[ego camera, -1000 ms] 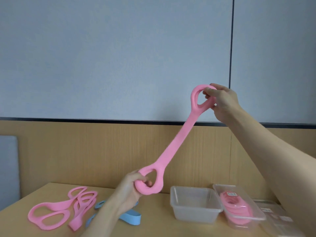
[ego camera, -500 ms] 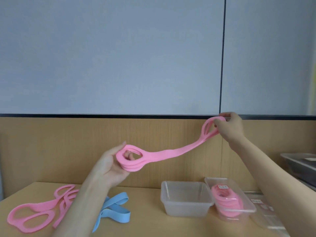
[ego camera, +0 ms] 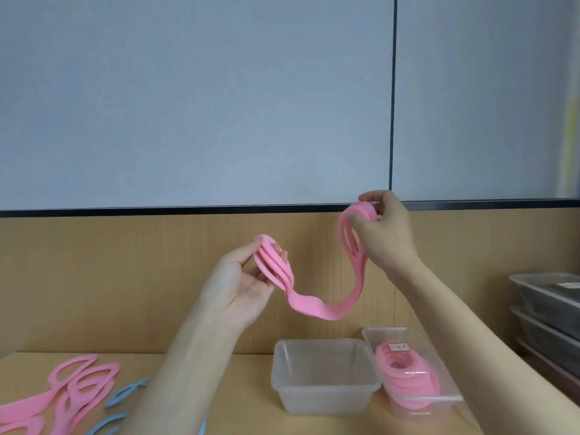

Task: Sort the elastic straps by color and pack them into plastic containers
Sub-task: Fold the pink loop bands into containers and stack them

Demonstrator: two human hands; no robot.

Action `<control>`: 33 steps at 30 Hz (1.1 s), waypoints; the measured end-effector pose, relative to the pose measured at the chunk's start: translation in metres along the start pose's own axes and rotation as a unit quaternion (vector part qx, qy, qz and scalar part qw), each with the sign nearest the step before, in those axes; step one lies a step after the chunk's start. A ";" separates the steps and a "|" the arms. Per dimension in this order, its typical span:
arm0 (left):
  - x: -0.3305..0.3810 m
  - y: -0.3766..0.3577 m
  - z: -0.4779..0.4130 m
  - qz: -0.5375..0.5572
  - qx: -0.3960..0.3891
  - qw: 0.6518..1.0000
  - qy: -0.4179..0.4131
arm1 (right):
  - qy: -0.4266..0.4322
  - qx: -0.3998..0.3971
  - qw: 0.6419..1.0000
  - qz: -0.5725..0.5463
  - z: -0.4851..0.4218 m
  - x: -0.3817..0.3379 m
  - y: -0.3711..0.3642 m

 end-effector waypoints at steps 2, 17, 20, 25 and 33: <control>-0.015 -0.008 -0.006 -0.009 0.001 1.000 0.015 | 0.019 -0.015 1.000 -0.004 0.007 -0.007 -0.010; -0.044 -0.044 -0.030 0.025 -0.074 0.997 0.023 | 0.006 -0.110 0.990 -0.090 0.019 0.006 -0.054; -0.052 -0.046 -0.034 0.005 -0.086 0.996 0.023 | 0.016 -0.121 0.988 -0.090 0.018 0.007 -0.052; -0.062 -0.043 -0.042 -0.078 -0.104 0.991 -0.025 | 0.074 -0.135 0.988 0.028 0.023 0.009 -0.048; -0.072 -0.026 -0.059 -0.242 -0.106 0.961 -0.076 | 0.080 -0.160 0.961 0.211 0.003 0.025 -0.034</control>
Point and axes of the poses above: each hand's wrist, its own z-axis away from the middle knuckle, its own y-axis out of the back of the hand, x = y × z, the point moved 10 cm from there along -z, towards the middle knuckle, and after that the axes turned 7 degrees about -y, right-handed, at the moved point
